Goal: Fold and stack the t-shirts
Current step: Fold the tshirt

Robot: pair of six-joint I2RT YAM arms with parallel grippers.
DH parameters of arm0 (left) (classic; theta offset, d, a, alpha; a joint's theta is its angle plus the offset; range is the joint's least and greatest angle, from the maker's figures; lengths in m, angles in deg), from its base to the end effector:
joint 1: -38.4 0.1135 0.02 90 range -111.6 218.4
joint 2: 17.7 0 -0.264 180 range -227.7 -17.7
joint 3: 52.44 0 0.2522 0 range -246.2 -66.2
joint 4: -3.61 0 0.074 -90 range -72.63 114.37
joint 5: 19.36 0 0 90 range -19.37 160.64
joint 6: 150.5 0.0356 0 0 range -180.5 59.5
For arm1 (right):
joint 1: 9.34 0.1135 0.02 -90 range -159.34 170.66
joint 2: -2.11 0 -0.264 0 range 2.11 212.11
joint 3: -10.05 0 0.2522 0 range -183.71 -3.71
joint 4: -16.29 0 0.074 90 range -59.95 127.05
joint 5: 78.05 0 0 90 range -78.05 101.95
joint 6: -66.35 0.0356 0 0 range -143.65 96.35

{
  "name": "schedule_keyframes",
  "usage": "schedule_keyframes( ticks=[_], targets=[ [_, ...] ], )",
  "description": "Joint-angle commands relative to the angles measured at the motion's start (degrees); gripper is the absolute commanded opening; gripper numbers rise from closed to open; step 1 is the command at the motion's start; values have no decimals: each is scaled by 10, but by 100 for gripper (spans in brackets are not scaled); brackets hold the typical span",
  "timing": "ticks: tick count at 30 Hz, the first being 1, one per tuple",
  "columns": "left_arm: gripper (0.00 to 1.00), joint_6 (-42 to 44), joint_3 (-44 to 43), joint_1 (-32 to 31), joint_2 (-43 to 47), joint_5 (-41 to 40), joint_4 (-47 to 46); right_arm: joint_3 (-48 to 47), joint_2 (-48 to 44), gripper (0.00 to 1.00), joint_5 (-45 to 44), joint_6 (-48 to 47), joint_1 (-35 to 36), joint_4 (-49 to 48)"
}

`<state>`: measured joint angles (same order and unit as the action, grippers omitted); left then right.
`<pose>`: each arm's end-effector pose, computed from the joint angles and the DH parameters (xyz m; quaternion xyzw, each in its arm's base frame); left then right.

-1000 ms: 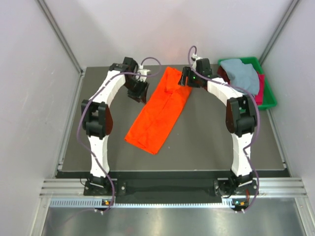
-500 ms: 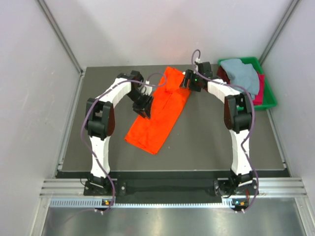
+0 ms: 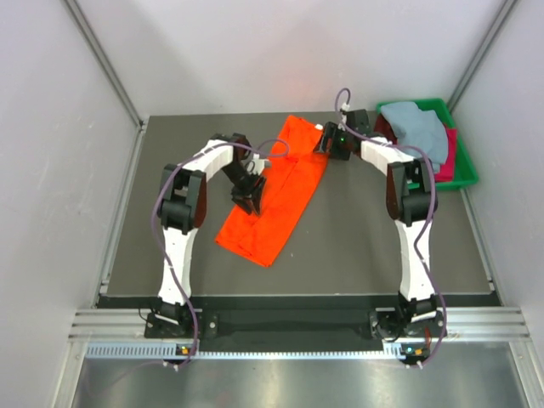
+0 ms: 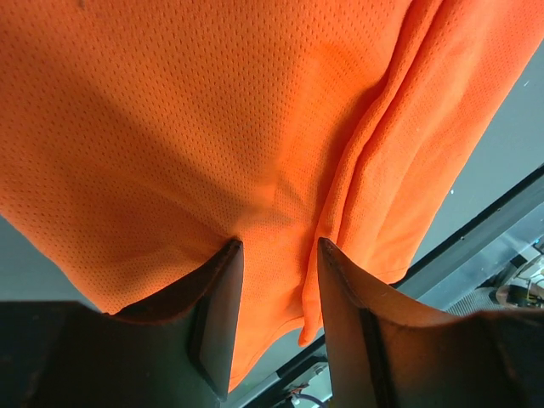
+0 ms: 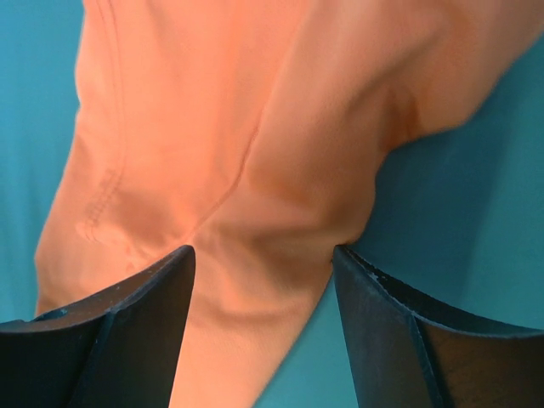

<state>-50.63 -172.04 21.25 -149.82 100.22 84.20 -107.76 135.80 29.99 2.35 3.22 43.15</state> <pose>0.4129 -0.1458 0.1498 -0.2191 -0.9414 0.2530 0.0424 0.5092 0.1247 0.1622 0.0435 0.9060 0.2663 0.3262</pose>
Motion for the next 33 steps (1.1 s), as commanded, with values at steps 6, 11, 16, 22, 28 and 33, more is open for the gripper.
schedule_keyframes(
  ticks=[6, 11, 16, 22, 28, 33],
  targets=[
    [46, 1, 12, -28, -22, -34, -21, -97, 70, 66, 2, -24, -7, 2],
    [46, -7, 39, -71, -10, -24, -23, -142, 100, 65, -4, -24, -7, -6],
    [46, -14, 40, -111, -12, -28, -29, -167, 112, 65, -25, -31, -7, -5],
    [45, -20, 33, -123, -10, -44, -33, -155, 99, 44, -81, -49, -11, 17],
    [44, -20, 45, -138, -2, -37, -35, -168, 92, 0, -122, -68, -16, 32],
    [43, -26, 38, -167, -7, -34, -36, -215, 118, 0, -124, -78, -20, 24]
  ],
)
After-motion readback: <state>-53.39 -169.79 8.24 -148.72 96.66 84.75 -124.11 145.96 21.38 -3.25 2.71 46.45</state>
